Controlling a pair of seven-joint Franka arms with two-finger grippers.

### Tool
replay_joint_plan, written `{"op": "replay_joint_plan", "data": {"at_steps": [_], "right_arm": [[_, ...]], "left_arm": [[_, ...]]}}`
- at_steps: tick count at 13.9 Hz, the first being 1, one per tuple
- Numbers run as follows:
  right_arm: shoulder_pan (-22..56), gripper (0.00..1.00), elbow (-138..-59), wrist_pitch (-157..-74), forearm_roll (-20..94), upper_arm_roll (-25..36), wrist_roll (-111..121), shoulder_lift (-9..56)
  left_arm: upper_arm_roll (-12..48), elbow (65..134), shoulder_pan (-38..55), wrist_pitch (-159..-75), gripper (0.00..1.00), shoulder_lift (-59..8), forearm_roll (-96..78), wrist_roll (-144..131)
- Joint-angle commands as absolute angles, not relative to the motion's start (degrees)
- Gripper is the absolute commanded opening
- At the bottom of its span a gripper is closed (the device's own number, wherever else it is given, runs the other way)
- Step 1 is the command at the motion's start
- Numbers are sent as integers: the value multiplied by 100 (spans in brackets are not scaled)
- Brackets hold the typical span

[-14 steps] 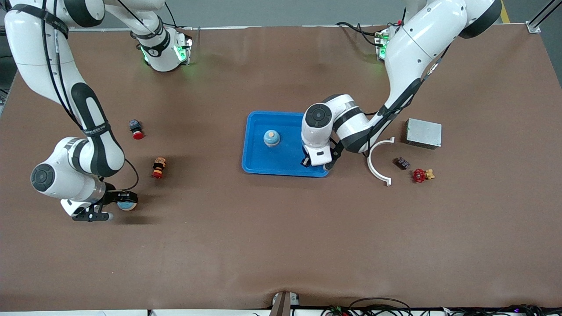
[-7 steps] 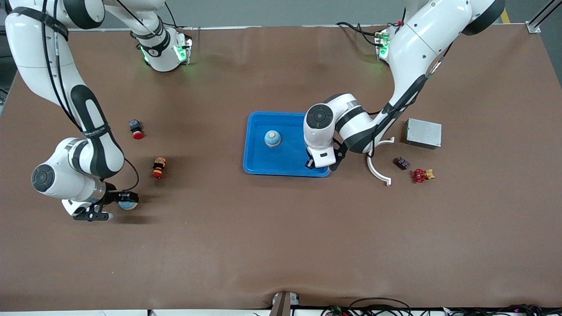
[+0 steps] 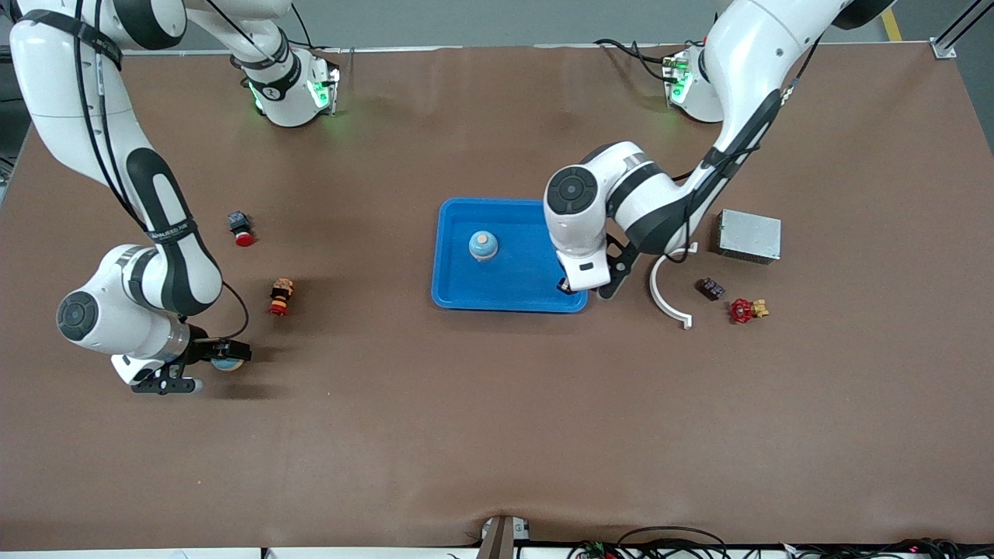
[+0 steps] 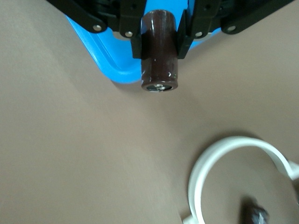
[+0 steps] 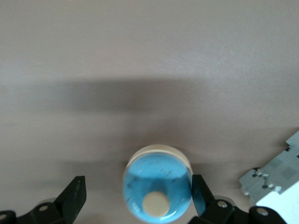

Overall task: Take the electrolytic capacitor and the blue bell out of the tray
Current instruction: 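Lift the capacitor with the left gripper while the right gripper releases the bell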

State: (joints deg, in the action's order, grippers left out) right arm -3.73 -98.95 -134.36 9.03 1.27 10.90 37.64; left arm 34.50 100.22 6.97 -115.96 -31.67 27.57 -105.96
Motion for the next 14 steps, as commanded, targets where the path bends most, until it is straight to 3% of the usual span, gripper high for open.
{"op": "replay_joint_plan", "data": {"at_steps": [1,7,11,14], "right_arm": [[-159,100,-9844,-12755,949,149,740,3227],[464,100,-9843,-11585,1089,79,-1262,2454],[1010,100,-10606,-11689,2327,88,-1556,1672],[1588,100,-11414,-12311,2355,88,-2177,1048]], "left_arm": [[3472,10116,274,-11085,0,-2656,2269,-9557],[3507,10554,-1140,-10503,0,-2048,1960,-7334],[3489,10705,-2134,-10634,0,-2127,2056,-6067],[3481,10758,-2627,-10907,0,-2310,2372,-5233]]}}
